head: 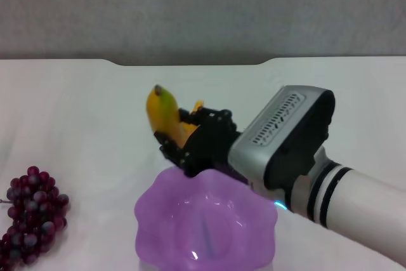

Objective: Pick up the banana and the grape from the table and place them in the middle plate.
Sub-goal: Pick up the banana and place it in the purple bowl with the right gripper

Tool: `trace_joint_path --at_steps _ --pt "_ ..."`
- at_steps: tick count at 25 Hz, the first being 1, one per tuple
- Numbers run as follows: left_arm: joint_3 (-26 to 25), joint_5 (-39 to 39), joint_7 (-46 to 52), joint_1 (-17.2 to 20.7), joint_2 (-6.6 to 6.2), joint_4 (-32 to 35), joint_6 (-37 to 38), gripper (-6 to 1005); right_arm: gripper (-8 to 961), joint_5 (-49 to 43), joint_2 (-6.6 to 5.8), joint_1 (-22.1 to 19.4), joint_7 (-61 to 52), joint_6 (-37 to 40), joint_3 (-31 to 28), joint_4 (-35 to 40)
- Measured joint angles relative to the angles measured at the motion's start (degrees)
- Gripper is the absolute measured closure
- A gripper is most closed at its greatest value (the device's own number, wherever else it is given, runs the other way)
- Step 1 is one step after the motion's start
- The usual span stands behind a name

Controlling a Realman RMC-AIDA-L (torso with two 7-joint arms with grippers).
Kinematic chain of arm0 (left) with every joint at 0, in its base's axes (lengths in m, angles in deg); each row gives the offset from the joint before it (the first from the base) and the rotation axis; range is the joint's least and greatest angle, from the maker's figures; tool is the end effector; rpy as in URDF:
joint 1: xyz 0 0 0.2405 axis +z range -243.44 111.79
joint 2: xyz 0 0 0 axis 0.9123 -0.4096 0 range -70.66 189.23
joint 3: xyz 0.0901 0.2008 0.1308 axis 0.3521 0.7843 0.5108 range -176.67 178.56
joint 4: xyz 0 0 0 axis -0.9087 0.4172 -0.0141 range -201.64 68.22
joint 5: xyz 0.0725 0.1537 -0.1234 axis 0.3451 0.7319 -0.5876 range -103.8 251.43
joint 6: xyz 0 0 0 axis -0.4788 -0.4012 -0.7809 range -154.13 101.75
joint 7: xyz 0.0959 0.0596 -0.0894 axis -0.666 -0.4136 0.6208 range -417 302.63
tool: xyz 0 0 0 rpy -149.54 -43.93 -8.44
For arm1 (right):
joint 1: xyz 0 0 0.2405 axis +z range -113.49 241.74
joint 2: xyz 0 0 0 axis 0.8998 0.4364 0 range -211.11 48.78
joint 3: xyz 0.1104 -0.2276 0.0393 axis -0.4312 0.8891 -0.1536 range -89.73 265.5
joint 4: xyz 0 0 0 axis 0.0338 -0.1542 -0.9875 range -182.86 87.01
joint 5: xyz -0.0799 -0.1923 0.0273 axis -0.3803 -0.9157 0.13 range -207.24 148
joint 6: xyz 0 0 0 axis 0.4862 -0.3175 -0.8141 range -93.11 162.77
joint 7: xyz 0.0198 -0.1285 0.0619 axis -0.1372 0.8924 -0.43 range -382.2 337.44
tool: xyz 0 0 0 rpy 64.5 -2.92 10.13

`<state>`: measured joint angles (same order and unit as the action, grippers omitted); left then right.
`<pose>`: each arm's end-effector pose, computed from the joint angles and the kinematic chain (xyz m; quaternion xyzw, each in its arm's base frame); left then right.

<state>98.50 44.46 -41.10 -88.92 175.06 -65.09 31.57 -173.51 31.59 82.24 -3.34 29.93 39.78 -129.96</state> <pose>-0.4172 0.3097 0.0456 -0.5836 -0.3610 -0.2260 0.6914 0.1092 0.3038 -0.1010 -0.9197 0.1101 0.1954 0.3222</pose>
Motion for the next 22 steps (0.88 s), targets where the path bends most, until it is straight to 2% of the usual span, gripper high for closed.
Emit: trace_joint_path --at_steps 3,7,12,17,22 --pt "0.0 -0.1 0.0 0.0 -0.02 0.0 0.0 138 460 4.1 -0.28 0.0 0.2 -8.0 -1.8 -4.8" --pt "0.0 -0.5 -0.1 0.0 -0.05 0.0 0.0 138 460 11.3 -0.36 -0.2 2.4 -19.4 -7.8 -9.2" --pt "0.0 -0.6 -0.2 0.0 -0.04 0.0 0.0 138 461 21.1 1.68 0.3 9.3 -37.6 -21.1 -9.8" --pt "0.0 -0.6 -0.2 -0.1 0.02 0.1 -0.1 138 461 25.1 1.88 4.7 10.0 -50.9 -30.4 -8.9" --pt "0.0 -0.6 -0.3 -0.1 0.06 0.2 -0.1 138 462 22.7 1.78 11.2 6.3 -60.4 -34.9 -4.8"
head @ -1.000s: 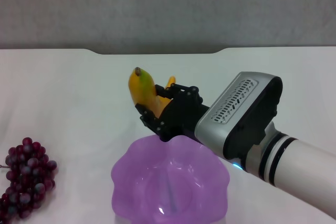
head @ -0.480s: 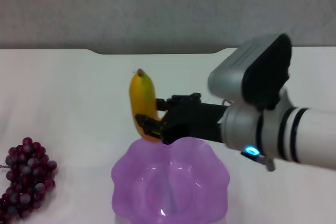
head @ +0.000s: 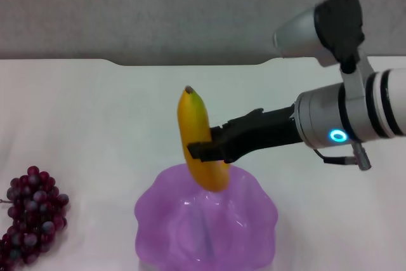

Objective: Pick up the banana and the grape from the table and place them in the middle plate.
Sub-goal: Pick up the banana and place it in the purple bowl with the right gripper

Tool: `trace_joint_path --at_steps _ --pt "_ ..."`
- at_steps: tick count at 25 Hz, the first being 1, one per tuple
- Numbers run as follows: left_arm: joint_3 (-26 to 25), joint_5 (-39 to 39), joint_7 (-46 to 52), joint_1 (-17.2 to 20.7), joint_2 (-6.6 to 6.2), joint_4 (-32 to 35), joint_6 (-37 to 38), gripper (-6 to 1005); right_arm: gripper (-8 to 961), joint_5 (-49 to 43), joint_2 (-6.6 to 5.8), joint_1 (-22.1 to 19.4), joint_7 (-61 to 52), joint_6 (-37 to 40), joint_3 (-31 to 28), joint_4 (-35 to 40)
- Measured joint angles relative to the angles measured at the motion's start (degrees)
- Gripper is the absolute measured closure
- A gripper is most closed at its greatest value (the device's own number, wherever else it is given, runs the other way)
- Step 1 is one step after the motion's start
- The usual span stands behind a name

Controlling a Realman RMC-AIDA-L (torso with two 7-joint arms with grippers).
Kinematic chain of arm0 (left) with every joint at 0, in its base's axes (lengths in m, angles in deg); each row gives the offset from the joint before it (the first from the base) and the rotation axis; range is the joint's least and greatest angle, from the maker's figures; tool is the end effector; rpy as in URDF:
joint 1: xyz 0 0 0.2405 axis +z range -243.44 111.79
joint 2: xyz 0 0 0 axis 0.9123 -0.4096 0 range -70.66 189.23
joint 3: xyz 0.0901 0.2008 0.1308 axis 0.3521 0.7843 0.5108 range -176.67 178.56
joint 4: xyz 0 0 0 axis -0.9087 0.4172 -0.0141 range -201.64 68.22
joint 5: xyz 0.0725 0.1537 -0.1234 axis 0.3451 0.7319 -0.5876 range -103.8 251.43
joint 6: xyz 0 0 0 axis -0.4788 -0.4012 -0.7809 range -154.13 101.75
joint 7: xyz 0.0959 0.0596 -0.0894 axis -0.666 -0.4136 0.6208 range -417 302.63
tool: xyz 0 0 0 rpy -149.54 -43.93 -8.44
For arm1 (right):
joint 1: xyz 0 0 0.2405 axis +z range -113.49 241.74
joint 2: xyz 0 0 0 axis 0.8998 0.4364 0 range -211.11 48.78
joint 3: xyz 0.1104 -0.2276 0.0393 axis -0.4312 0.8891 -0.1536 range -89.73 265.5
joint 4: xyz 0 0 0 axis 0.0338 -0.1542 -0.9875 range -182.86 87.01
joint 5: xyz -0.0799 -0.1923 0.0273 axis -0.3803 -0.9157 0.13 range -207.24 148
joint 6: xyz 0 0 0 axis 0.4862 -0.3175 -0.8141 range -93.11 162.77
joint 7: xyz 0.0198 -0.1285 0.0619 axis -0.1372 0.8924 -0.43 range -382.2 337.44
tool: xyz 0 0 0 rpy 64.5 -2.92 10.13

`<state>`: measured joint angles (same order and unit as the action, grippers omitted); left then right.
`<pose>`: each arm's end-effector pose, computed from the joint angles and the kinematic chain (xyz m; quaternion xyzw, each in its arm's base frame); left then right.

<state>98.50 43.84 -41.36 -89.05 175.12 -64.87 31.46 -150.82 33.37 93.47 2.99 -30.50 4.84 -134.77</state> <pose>-0.4164 0.3111 0.0460 -0.5805 -0.3611 -0.2277 0.6934 0.0939 0.3401 -0.0305 -0.9458 0.2833 0.0690 0.1429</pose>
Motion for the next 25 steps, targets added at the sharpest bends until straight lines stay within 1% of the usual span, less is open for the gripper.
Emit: trace_joint_path --at_steps 1,7,13,17,25 --pt "0.0 0.0 0.0 0.0 0.00 0.0 0.0 138 462 -0.9 -0.05 1.5 -0.9 -1.4 -0.6 1.4" --pt "0.0 0.0 0.0 0.0 -0.06 -0.1 0.0 138 462 -5.1 -0.03 7.0 -2.8 -4.5 -1.3 7.0" --pt "0.0 0.0 -0.1 -0.7 -0.02 -0.2 0.0 138 462 -2.8 0.17 12.8 -1.8 -4.8 0.0 14.9" --pt "0.0 0.1 -0.4 -0.7 0.05 -0.2 -0.1 138 461 -1.6 0.17 14.7 -0.6 -4.7 0.5 19.6" --pt "0.0 0.0 -0.4 -0.9 0.09 -0.2 -0.1 138 460 0.0 0.24 16.5 1.0 -4.4 1.5 23.2"
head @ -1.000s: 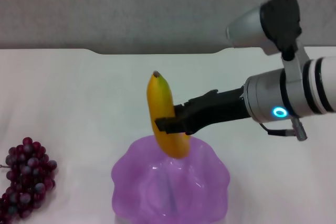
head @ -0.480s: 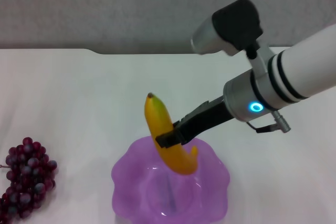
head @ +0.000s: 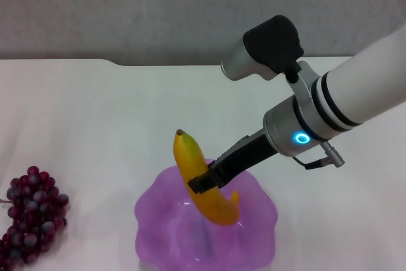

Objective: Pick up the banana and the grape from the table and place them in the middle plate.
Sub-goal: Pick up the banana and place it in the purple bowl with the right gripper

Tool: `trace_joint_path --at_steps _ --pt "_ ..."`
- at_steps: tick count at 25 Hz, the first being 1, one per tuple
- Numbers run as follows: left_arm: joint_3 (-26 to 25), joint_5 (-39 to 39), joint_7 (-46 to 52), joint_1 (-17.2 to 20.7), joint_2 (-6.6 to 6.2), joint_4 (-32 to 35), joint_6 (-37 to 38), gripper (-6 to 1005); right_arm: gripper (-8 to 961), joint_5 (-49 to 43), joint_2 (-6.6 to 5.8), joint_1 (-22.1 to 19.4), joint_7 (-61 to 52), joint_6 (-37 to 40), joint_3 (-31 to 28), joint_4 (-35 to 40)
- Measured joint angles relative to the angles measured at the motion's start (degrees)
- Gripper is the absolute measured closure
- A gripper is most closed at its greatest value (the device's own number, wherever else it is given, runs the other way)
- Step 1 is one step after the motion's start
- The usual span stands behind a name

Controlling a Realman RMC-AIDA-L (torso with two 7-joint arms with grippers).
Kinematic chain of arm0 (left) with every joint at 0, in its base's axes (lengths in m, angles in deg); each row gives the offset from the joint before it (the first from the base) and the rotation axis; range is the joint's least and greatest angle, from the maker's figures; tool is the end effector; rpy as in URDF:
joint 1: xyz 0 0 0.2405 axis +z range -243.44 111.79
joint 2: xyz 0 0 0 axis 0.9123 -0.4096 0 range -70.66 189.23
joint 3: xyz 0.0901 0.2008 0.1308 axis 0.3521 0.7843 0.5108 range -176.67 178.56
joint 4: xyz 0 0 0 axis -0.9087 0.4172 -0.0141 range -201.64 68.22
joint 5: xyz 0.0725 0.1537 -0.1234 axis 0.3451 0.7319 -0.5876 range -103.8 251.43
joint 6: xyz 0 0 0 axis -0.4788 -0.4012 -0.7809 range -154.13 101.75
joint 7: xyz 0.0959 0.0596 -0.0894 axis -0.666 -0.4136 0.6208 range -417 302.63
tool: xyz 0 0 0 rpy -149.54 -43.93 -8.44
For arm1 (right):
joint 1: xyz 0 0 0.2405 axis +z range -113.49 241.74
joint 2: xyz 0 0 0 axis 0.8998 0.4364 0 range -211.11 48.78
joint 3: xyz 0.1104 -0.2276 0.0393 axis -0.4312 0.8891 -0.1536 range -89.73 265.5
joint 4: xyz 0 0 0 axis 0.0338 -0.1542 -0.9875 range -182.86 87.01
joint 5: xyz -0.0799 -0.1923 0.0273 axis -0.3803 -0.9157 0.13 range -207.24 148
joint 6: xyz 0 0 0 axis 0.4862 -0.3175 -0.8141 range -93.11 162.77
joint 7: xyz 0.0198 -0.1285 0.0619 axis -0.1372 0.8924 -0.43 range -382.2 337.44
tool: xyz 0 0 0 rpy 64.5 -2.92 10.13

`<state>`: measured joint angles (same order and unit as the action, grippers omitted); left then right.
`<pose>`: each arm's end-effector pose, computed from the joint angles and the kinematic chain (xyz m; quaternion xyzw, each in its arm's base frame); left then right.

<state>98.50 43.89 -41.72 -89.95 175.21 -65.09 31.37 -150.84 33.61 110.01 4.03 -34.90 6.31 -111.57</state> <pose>-0.4122 0.3166 0.0450 -0.5849 -0.3565 -0.2289 0.6917 0.1013 0.3669 -0.0720 -0.9482 0.3016 -0.0548 0.0832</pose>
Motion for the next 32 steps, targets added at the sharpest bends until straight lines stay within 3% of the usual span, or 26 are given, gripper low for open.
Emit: trace_joint_path --at_steps 22,28,32 --pt "0.0 0.0 0.0 -0.4 0.09 0.0 0.0 138 450 1.8 0.26 0.6 6.5 0.9 1.8 3.2" --pt "0.0 0.0 0.0 -0.3 0.09 0.0 0.0 138 225 1.6 0.25 0.1 9.5 2.3 2.1 2.7" --pt "0.0 0.0 0.0 -0.1 0.09 0.0 0.2 138 95 0.2 0.15 -4.6 13.8 10.2 2.0 -1.6"
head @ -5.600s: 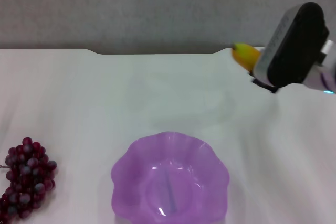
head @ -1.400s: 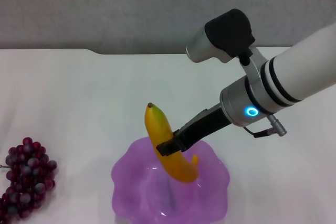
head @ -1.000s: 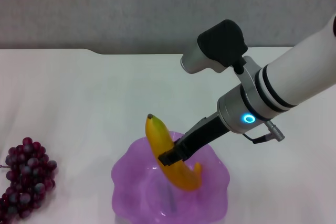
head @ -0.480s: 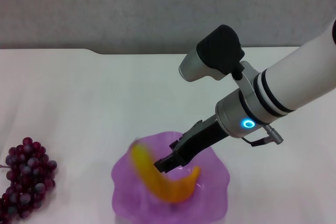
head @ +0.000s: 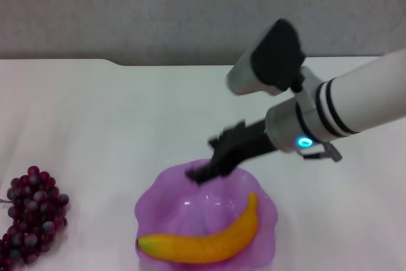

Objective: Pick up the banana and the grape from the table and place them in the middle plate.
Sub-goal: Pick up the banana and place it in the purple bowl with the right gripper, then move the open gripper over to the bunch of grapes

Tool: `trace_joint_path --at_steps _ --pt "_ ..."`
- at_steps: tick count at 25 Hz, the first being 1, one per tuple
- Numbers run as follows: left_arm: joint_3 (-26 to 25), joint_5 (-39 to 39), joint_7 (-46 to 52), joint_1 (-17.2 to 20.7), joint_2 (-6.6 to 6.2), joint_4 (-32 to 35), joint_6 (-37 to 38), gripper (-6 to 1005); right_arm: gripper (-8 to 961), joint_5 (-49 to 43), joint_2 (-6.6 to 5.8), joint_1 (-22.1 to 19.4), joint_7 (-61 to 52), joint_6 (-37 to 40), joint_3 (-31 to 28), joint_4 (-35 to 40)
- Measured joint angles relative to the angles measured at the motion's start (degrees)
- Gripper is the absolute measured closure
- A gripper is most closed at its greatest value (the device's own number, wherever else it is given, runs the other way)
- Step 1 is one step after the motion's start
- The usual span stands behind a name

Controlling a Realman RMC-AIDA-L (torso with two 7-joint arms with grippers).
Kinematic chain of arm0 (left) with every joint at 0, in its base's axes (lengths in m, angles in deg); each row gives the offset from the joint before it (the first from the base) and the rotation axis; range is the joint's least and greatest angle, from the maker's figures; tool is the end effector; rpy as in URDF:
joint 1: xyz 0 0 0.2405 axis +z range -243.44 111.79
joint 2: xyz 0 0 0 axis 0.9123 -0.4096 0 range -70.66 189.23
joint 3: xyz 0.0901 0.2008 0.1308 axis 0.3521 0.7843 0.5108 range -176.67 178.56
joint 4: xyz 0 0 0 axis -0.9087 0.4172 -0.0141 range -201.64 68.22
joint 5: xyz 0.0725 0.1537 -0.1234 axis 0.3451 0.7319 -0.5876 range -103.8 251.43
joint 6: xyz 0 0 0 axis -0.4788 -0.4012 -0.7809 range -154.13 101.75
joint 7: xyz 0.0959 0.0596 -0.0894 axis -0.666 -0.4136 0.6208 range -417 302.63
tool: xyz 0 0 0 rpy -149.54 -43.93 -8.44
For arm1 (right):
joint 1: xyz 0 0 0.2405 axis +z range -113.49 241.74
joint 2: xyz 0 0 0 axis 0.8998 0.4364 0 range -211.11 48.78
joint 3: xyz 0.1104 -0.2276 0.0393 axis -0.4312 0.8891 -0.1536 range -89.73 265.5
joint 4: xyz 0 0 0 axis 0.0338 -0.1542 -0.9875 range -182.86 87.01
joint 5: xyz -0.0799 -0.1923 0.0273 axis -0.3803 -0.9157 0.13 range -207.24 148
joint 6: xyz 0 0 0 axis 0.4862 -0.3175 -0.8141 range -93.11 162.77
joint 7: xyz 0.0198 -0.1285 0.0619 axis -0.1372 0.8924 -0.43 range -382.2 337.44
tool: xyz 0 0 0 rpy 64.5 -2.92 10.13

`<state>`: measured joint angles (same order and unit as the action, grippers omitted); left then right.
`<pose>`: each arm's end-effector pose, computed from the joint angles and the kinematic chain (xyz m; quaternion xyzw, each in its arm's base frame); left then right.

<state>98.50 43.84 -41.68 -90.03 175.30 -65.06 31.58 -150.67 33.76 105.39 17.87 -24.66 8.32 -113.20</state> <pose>-0.4110 0.3172 0.0446 -0.5846 -0.3555 -0.2314 0.6916 0.1118 0.3739 -0.0744 -0.9713 0.1951 -0.0160 0.1349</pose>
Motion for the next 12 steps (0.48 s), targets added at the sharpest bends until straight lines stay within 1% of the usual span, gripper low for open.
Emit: trace_joint_path --at_steps 1,3,4,6,8,12 --pt "0.0 0.0 0.0 0.0 0.01 0.0 0.1 138 63 -0.3 -0.01 -1.8 1.5 3.0 -0.1 -1.2" --pt "0.0 0.0 0.1 0.0 0.05 0.1 0.2 138 66 -0.4 0.00 -6.0 5.9 11.9 -0.1 -2.9" --pt "0.0 0.0 0.1 0.0 0.07 0.1 0.2 138 68 -0.3 0.03 -7.9 8.2 15.9 0.1 -3.0" --pt "0.1 0.2 0.3 0.0 0.13 0.2 0.3 138 71 0.0 0.11 -11.4 12.8 26.4 1.3 -2.5" --pt "0.2 0.4 0.5 0.1 0.20 0.3 0.3 138 73 0.1 0.13 -13.6 15.1 37.3 4.2 -0.2" --pt "0.7 1.0 0.7 0.1 0.63 0.4 0.4 138 73 0.7 0.12 -15.6 15.0 58.0 11.8 6.7"
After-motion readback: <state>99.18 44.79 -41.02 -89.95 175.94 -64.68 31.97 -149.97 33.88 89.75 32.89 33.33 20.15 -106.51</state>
